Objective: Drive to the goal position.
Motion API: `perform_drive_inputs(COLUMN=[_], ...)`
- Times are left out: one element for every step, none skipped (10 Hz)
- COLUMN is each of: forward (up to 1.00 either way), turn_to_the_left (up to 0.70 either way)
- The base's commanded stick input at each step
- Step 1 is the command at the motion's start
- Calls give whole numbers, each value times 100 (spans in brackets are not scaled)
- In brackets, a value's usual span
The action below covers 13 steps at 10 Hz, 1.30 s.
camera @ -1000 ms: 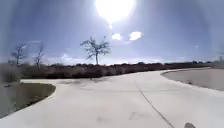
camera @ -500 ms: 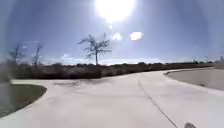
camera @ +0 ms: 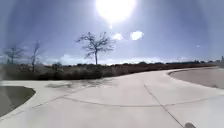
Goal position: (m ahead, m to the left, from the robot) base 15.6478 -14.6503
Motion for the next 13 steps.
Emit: perform_drive_inputs(forward=[100,100,100,100,100,100,100,100,100,100,100,100,100], turn_to_the_left=[0,0,0,0,0,0,0,0,0,0,-31,-40,-40])
